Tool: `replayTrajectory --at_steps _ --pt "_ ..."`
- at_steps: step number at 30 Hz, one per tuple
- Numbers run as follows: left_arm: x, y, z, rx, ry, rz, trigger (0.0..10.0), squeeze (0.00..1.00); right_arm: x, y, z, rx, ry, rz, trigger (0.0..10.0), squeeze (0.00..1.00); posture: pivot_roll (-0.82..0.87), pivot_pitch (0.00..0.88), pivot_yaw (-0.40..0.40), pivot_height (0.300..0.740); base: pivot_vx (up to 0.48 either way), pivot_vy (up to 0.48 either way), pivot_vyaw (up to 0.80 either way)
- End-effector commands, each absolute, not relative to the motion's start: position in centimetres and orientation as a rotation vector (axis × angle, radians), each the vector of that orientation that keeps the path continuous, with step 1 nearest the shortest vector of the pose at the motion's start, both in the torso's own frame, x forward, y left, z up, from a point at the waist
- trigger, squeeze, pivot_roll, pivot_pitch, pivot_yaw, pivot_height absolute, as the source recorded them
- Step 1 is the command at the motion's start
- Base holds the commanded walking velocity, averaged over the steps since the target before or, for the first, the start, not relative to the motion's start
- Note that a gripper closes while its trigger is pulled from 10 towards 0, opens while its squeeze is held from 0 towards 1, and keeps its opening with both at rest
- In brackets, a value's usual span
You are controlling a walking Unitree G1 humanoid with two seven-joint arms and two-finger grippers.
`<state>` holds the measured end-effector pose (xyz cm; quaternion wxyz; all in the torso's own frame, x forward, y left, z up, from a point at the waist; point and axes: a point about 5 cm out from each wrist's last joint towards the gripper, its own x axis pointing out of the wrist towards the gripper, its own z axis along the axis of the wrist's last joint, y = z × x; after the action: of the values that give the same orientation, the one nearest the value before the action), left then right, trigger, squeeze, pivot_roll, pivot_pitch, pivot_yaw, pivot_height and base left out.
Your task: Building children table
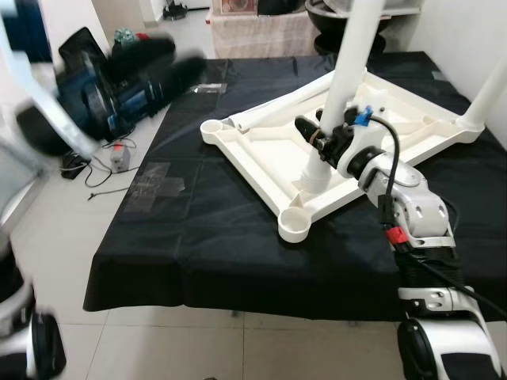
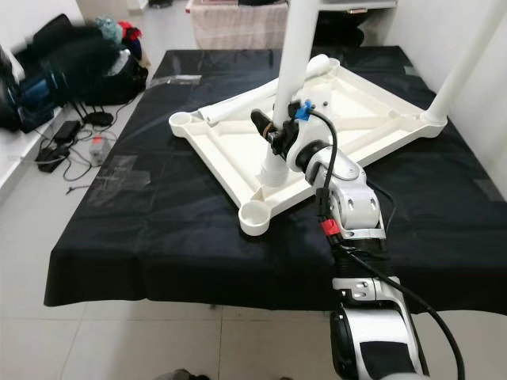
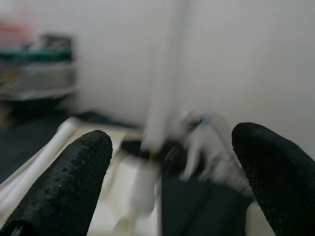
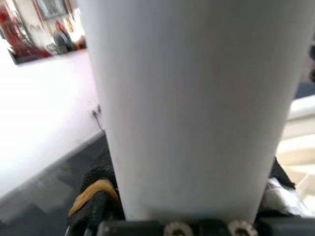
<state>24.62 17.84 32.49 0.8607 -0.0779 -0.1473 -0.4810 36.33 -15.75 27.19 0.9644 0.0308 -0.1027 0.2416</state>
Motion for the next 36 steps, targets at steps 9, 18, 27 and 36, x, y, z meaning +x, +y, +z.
replayTrajectory --at_steps 9,18,27,36 --pt "22.7 13.1 20.8 -0.163 -0.005 -0.843 10.0 0.00 34.6 -13.7 28.1 -0.040 -0.305 0.756 10.0 0.00 -0.01 0.164 0.024 0.740 0.000 0.000 0.00" --pt "19.3 12.6 17.0 0.018 0.055 -0.745 10.0 0.00 33.3 -13.5 27.3 -0.108 -0.226 0.982 10.0 0.00 -0.01 0.213 0.020 0.740 0.000 0.000 0.00" --pt "17.7 12.6 17.1 0.174 -0.061 -0.733 10.0 0.00 33.4 -13.3 27.1 -0.180 -0.168 1.193 10.0 0.00 0.01 0.282 0.012 0.740 0.000 0.000 0.00" --pt "17.1 12.8 17.8 0.286 -0.148 -0.666 10.0 0.00 34.3 -13.1 28.1 -0.161 -0.143 1.381 10.0 0.00 0.03 0.327 0.013 0.740 0.000 0.000 0.00"
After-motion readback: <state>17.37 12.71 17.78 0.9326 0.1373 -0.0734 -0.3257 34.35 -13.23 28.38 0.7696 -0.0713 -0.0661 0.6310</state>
